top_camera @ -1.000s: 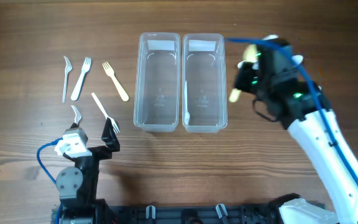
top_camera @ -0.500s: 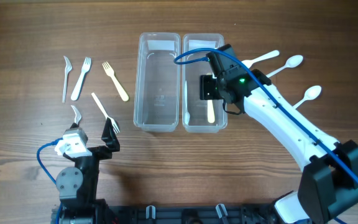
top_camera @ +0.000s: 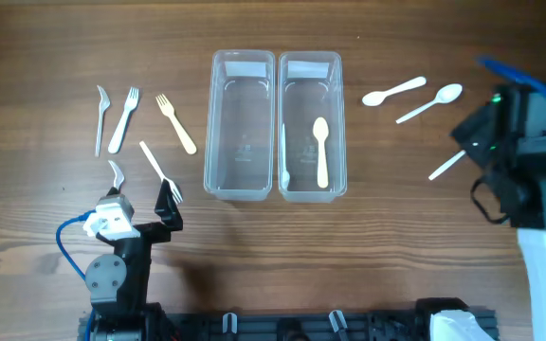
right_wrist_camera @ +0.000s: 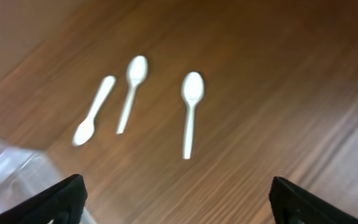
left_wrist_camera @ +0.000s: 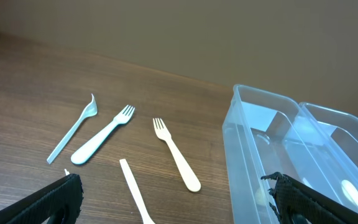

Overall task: Pack container
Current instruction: 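Grasp a white spoon on the right with the right gripper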

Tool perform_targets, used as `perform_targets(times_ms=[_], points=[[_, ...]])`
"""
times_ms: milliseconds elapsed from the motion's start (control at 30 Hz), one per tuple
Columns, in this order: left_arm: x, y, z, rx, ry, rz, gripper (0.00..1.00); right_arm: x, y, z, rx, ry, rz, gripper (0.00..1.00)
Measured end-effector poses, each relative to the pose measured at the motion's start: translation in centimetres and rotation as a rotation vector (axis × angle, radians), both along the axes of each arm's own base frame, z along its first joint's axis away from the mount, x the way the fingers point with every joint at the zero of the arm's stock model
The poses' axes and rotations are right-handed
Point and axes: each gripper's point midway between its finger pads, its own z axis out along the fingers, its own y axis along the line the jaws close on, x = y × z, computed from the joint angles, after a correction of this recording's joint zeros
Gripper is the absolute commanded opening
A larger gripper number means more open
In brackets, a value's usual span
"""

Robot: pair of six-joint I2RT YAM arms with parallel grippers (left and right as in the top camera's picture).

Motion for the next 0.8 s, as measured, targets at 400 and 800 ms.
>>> perform_targets(times_ms=[400, 800], points=[[0.0, 0.0, 0.0, 0.0, 0.0, 0.0, 1.0, 3.3, -7.6, -16.7, 0.202, 0.371, -0.389, 1.0], [0.0, 0.0, 0.0, 0.0, 0.0, 0.0, 1.0, 7.9, -8.0, -21.6, 0.252, 0.313, -0.368, 0.96]])
